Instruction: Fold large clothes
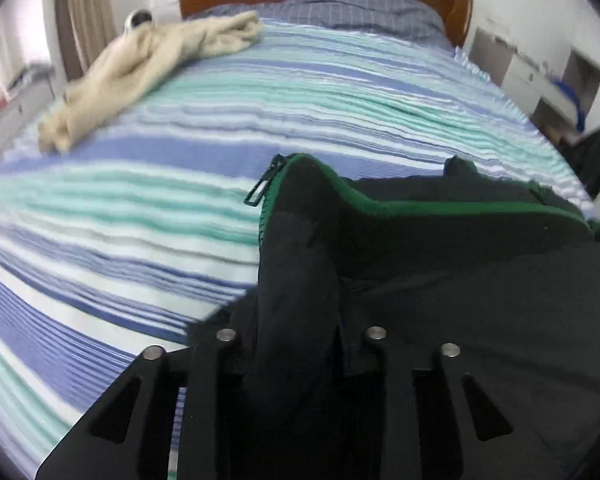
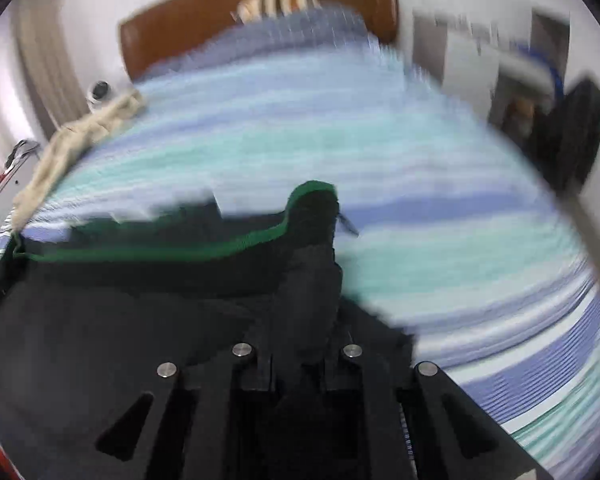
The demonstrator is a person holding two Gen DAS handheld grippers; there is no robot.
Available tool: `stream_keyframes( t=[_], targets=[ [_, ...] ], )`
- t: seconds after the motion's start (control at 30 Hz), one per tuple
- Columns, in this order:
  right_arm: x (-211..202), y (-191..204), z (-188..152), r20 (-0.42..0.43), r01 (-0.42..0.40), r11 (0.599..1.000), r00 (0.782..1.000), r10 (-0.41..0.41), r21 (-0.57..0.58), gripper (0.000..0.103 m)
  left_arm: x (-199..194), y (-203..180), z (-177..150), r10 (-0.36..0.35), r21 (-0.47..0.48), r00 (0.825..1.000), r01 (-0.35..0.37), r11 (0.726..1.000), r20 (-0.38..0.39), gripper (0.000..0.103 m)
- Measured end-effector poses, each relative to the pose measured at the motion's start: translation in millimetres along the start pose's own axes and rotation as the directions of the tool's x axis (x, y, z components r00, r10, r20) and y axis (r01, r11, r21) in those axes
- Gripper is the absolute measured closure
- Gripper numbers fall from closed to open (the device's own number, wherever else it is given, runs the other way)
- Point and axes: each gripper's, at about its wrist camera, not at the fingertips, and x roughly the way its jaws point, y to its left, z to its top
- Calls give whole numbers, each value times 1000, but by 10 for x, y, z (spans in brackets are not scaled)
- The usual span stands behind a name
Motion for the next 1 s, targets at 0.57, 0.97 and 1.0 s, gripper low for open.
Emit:
stream_keyframes(
  t=[0.57,0.97,1.0],
  targets=[
    [279,-61,-171,102,-60,997,993,54,58,85,223,13,-21,-30,-45,998,32,998,47,67],
    [291,-18,-190,110,-45,998,993,39,52,85,230,7,-52,-13,-35,998,15,999,55,67],
    [291,-16,-193,111,-45,998,993,39,53,85,231,8,-53,-13,-35,998,15,999,55,67]
  ],
)
